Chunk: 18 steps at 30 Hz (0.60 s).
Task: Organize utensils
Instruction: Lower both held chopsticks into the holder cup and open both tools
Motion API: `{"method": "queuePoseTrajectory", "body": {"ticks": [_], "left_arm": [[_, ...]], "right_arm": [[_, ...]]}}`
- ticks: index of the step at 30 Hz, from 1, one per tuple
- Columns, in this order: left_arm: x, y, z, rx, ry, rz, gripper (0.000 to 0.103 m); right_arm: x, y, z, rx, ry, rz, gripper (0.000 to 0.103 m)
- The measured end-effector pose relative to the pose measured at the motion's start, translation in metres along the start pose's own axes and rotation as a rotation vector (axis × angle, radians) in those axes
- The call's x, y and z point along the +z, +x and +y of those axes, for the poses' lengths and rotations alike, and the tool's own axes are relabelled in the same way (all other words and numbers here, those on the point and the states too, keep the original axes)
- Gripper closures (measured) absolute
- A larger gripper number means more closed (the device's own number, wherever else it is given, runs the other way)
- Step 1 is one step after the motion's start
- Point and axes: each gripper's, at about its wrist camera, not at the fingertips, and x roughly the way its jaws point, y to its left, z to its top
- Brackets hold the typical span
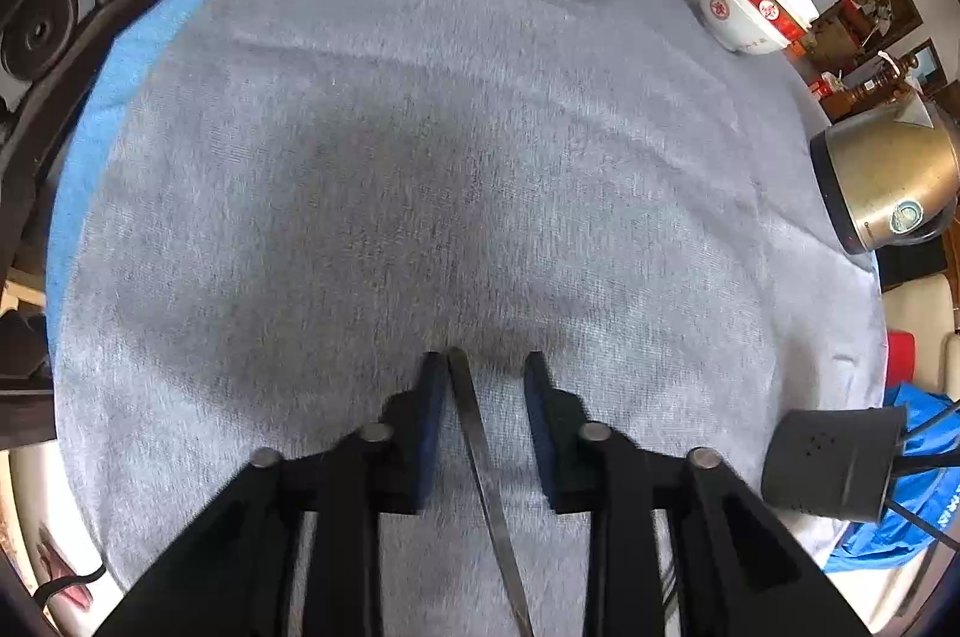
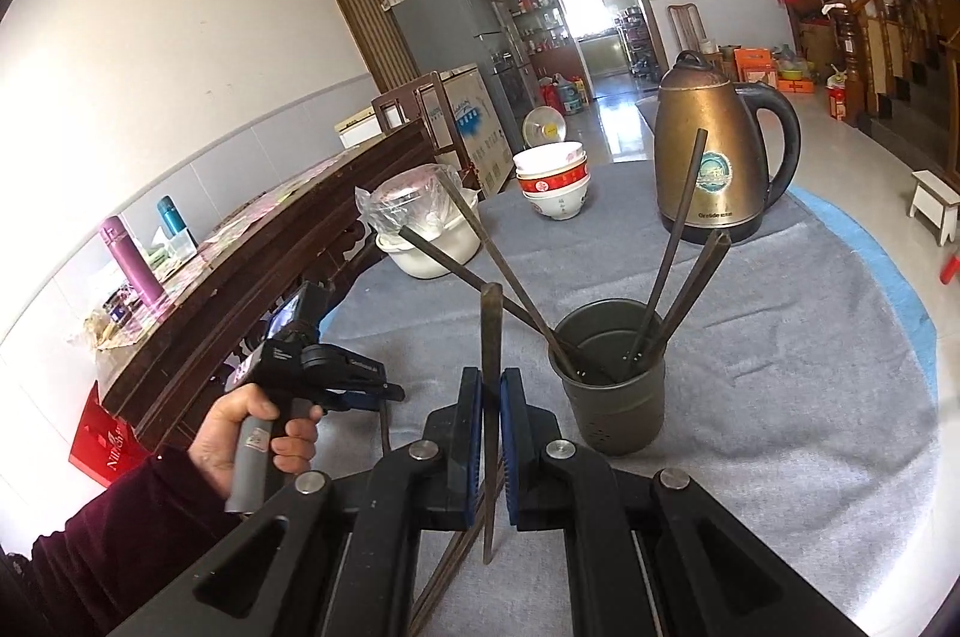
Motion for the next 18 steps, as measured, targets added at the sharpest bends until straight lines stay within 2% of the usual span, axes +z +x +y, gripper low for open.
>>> {"method": "queuePoseTrajectory", "body": {"ticks": [2,6,18], "left_arm": [[-0.001,0.001,0.001,-0.007,0.004,0.002,0.094],[-0.008,-0.022,0.003,-0.039,0.023,-0.058,0.095],[-0.053,-0.180,-0.031,-0.199,0.197,-0.361,0.098]], "right_arm": [[0.000,0.000,0.001,0.000,0.001,-0.002,0.096],[0.004,-0.003,0.004,-0.006,-0.010,-0.022,0.096],[0.039,-0.046,0.009,-0.039,-0.034,-0.202,0.096]]}}
